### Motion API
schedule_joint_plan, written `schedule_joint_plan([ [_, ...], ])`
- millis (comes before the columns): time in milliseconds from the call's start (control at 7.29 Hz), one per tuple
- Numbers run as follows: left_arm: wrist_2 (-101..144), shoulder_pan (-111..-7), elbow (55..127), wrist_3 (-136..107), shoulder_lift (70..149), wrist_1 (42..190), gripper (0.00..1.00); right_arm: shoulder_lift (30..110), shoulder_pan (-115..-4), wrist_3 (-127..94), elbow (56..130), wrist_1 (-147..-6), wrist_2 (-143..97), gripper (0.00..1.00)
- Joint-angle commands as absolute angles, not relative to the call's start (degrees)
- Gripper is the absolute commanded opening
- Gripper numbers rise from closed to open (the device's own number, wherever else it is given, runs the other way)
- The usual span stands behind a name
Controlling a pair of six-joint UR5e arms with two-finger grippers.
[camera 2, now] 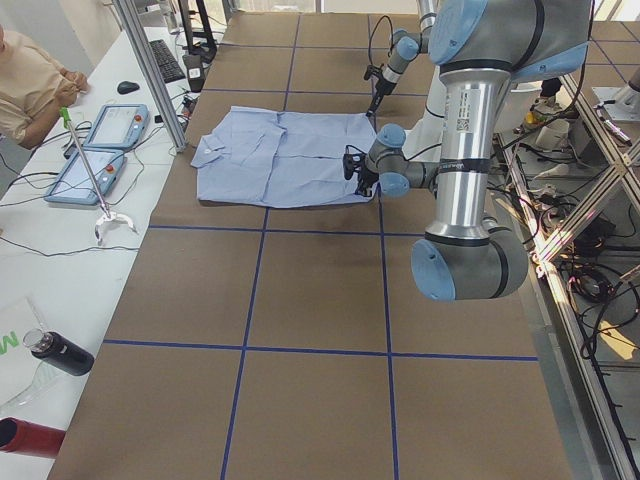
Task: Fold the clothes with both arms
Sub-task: 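Grasp the two hem corners with the left and right grippers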
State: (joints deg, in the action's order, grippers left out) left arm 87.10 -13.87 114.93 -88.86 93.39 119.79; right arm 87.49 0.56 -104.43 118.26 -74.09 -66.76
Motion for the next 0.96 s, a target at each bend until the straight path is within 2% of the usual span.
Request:
schedule_joint_plan([
  [0, 87.1, -13.9, 115.0, -88.9, 93.3, 119.8, 0.0, 87.6, 0.4, -104.3, 118.4, -75.2, -66.6, 0.09],
  [137, 87.1, -13.9, 115.0, -88.9, 93.3, 119.8, 0.0, 87.5, 0.2, -104.3, 118.8, -75.8, -66.5, 0.0],
  [411, 87.2, -13.9, 115.2, -88.9, 93.5, 119.8, 0.0, 87.9, -0.6, -104.3, 122.3, -75.9, -66.6, 0.0],
  [549, 87.4, -14.0, 116.6, -88.8, 93.3, 119.7, 0.0, 88.0, -0.8, -104.3, 126.0, -80.7, -66.8, 0.0],
  [823, 87.9, -14.2, 125.4, -88.8, 89.5, 118.5, 0.0, 88.0, -0.3, -104.6, 137.8, -92.6, -70.6, 0.0],
])
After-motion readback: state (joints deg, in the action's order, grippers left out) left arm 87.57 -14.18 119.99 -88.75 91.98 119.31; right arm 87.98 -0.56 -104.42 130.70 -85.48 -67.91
